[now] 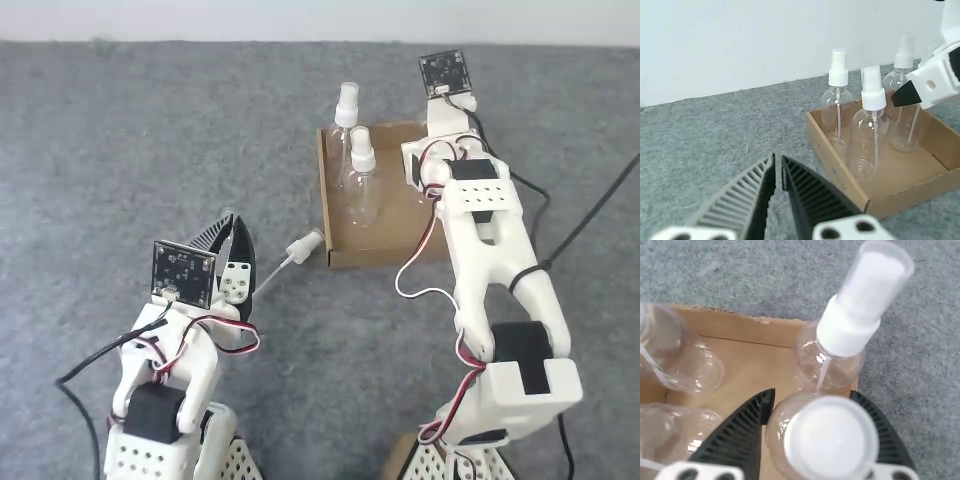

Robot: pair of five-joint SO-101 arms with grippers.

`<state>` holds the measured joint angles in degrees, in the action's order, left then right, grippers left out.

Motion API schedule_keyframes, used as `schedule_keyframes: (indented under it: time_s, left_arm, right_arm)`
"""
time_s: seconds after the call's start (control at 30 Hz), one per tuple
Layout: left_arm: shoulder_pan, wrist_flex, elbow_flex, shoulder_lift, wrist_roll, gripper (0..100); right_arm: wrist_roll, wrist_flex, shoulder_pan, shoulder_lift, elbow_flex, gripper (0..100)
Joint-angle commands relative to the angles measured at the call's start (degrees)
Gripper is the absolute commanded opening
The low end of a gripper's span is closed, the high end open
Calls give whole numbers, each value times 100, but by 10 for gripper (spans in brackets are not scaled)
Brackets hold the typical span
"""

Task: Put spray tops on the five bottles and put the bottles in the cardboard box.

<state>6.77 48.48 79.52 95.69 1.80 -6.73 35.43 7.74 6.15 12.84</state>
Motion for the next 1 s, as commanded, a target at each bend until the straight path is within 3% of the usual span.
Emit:
schedule_keyframes:
  time_s: [0.0,0.6,0.83,0.97]
  left_arm:
    - [-18,-141,-40,-26,0,12]
    - [-18,-141,-40,-18,0,12]
    - [-18,-141,-40,-18,0,12]
    - [-18,-141,-40,-18,0,12]
  right_arm:
    - [53,-119,-13,-40,-290,161]
    - [53,-154,-4,286,-334,162]
    - [18,-110,22,268,-325,280]
    - [18,-110,31,268,-325,292]
